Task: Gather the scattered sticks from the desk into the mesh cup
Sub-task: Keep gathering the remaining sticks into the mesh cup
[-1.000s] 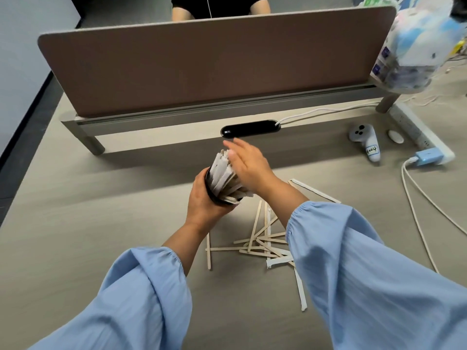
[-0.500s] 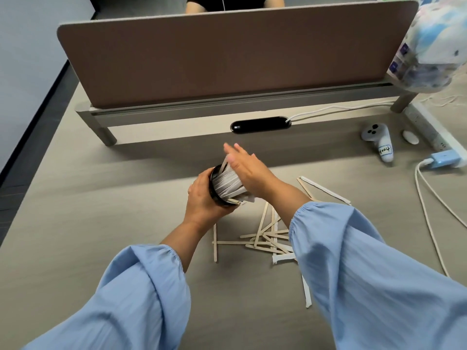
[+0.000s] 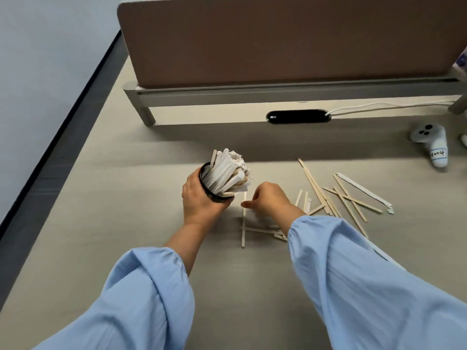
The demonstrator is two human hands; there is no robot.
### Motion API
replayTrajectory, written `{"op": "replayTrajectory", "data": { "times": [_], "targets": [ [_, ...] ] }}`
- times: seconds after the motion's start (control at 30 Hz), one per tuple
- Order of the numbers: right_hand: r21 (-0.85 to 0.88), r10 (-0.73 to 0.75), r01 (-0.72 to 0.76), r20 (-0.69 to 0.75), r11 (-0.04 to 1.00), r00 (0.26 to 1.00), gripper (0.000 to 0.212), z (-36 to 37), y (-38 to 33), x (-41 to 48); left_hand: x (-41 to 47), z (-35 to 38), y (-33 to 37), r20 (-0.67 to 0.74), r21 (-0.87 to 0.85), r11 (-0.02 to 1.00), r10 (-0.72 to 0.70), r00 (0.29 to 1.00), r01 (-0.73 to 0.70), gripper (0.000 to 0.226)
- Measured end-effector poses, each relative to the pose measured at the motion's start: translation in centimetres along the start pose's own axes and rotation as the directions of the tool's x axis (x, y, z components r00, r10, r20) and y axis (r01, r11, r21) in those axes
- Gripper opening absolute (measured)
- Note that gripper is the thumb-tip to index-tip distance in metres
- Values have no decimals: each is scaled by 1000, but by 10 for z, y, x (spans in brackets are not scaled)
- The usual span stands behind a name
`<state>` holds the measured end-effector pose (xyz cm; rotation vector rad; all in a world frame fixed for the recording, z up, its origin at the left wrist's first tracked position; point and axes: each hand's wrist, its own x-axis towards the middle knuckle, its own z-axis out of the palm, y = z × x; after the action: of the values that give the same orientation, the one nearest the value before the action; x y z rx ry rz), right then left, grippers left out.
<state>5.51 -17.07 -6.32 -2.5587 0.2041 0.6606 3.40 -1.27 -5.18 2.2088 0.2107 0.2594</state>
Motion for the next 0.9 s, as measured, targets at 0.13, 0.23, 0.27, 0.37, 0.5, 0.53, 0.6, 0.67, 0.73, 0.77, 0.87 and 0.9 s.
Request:
{"op": "replayTrajectory", "data": {
  "times": [0.13, 0.23, 0.27, 0.37, 0.5, 0.53, 0.6, 0.67, 0.73, 0.77, 0.87, 0.9],
  "targets": [
    [39, 47, -46, -6, 998, 999, 41, 20, -11, -1, -10, -6, -11, 9, 2, 1000, -2, 1000, 2, 84],
    [8, 101, -101, -15, 995, 995, 28, 28, -15, -4, -17, -10, -11, -1, 10, 1000, 18, 1000, -18, 83],
    [8, 114, -114, -15, 993, 993, 26, 29, -15, -4, -18, -11, -11, 2, 8, 1000, 21, 1000, -21, 84],
    [35, 141, -141, -26, 989, 990, 25, 29, -12, -7, -22, -12, -12, 18, 6, 1000, 29, 999, -29, 87],
    [136, 91, -78, -88, 988, 992, 22, 18, -6, -14, -27, -11, -9, 30, 3, 999, 47, 998, -47, 86],
    [159, 70, -52, -110, 986, 991, 22, 14, -4, -17, -28, -10, -9, 31, 1, 999, 53, 998, -53, 87],
    [177, 40, -16, -132, 984, 991, 20, 5, 3, -22, -28, -8, -10, 34, -6, 998, 56, 998, -56, 88],
    [123, -3, 14, -87, 992, 996, 15, 0, 12, -30, -30, -6, -8, 47, -30, 999, 42, 998, -40, 89],
    [-3, -40, 40, 24, 999, 999, 16, 3, 22, -38, -33, -4, -6, 62, -49, 998, 44, 997, -41, 90],
    [-71, -43, 48, 62, 996, 997, 18, 7, 26, -41, -34, -3, -5, 68, -56, 997, 50, 996, -46, 91],
    [-173, -40, 46, 37, 984, 998, 19, 21, 32, -49, -38, -1, -4, 90, -60, 996, 70, 994, -65, 92],
    [-198, -49, 51, 14, 979, 999, 20, 24, 32, -49, -38, 0, -5, 96, -57, 996, 74, 993, -69, 92]
  ]
}}
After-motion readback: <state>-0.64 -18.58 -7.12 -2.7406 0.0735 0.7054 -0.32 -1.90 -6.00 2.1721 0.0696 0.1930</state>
